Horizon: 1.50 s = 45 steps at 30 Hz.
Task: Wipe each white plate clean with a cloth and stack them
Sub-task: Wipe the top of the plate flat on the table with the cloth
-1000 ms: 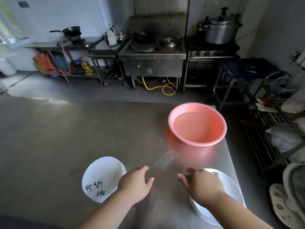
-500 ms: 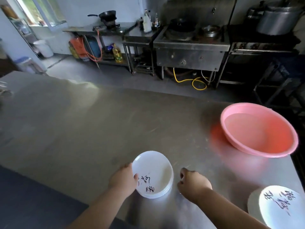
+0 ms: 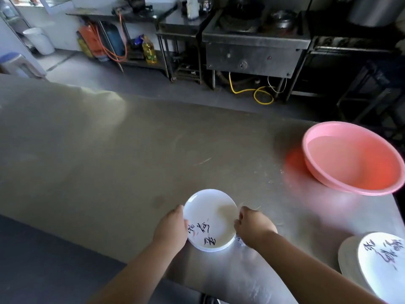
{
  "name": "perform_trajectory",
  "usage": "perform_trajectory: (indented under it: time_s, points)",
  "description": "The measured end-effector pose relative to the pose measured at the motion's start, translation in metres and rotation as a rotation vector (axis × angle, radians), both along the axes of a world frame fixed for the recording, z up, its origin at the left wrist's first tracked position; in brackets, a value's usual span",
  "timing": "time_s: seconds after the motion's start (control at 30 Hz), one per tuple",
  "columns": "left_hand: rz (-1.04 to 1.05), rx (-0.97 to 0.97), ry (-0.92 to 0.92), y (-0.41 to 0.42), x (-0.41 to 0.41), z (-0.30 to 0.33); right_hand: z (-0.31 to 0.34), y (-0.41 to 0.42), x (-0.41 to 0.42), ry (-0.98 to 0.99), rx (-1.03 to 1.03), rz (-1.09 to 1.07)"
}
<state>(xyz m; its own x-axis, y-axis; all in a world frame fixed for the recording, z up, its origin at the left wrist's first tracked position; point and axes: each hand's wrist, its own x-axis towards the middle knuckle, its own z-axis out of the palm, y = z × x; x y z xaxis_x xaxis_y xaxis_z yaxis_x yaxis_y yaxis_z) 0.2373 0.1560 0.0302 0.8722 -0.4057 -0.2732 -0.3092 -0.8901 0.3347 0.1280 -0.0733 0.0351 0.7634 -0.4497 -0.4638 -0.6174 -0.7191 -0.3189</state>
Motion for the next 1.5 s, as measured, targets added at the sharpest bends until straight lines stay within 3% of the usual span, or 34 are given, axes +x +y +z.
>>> perform_trajectory:
  time_s: [0.3, 0.57, 0.77, 0.97, 1.23, 1.37, 1.5]
  points:
    - [0.079, -0.278, 0.086, -0.017, -0.016, 0.006, 0.009, -0.013, -0.044, -0.13, 0.11, -0.217]
    - [-0.045, -0.388, 0.219, -0.067, -0.065, 0.0, 0.012, -0.046, -0.13, -0.165, 0.1, -0.393]
    - [-0.131, -0.359, 0.211, -0.09, -0.12, -0.024, -0.01, -0.063, -0.188, -0.071, 0.087, -0.47]
    - [-0.128, -0.314, 0.337, -0.1, -0.154, -0.063, -0.046, -0.063, -0.223, 0.022, 0.044, -0.508]
    - [-0.152, -0.247, 0.198, -0.108, -0.159, -0.08, -0.059, -0.077, -0.221, 0.008, 0.055, -0.474]
    - [-0.236, -0.252, 0.081, -0.096, -0.16, -0.083, -0.043, -0.077, -0.219, 0.036, -0.048, -0.374]
    - [-0.476, -0.165, -0.183, -0.073, -0.164, -0.103, -0.027, -0.064, -0.21, -0.32, -0.123, -0.286]
